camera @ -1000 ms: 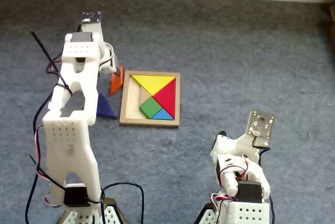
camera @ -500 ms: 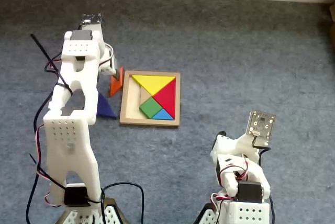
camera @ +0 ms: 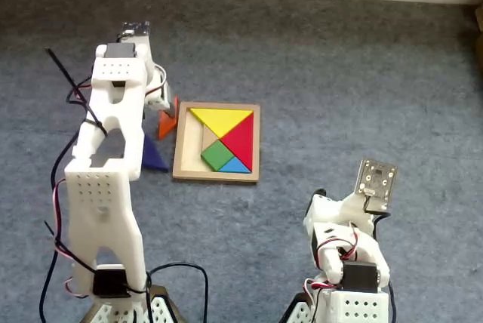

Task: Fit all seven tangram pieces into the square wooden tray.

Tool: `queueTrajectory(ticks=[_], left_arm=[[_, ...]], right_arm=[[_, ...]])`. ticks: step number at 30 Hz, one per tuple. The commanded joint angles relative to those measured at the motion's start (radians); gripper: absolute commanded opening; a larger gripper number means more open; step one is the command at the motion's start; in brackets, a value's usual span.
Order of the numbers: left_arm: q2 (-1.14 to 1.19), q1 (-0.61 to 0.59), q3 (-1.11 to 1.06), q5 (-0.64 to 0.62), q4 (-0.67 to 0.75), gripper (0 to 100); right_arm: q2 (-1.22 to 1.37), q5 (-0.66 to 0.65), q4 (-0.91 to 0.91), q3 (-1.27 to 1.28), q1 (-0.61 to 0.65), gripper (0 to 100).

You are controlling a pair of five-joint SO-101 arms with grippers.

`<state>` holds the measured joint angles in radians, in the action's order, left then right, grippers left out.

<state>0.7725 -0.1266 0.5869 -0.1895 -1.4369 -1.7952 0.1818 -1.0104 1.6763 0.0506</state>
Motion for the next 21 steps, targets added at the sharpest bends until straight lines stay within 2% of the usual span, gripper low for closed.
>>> queueTrajectory(ticks=[1, 11, 17, 21], left_arm=[[0.005, 0.035, 0.048, 0.006, 0.0, 24], [0.093, 0.035, 0.097, 0.005, 0.031, 23], [0.094, 0.035, 0.097, 0.006, 0.031, 9], [0.087, 0.035, 0.099, 0.006, 0.029, 8]], right_arm=[[0.007, 0.009, -0.001, 0.127, -0.01, 21.7], [0.007, 0.009, -0.002, 0.127, -0.01, 21.7], [0.007, 0.009, -0.002, 0.127, -0.01, 21.7], [0.007, 0.009, -0.002, 0.127, -0.01, 21.7]])
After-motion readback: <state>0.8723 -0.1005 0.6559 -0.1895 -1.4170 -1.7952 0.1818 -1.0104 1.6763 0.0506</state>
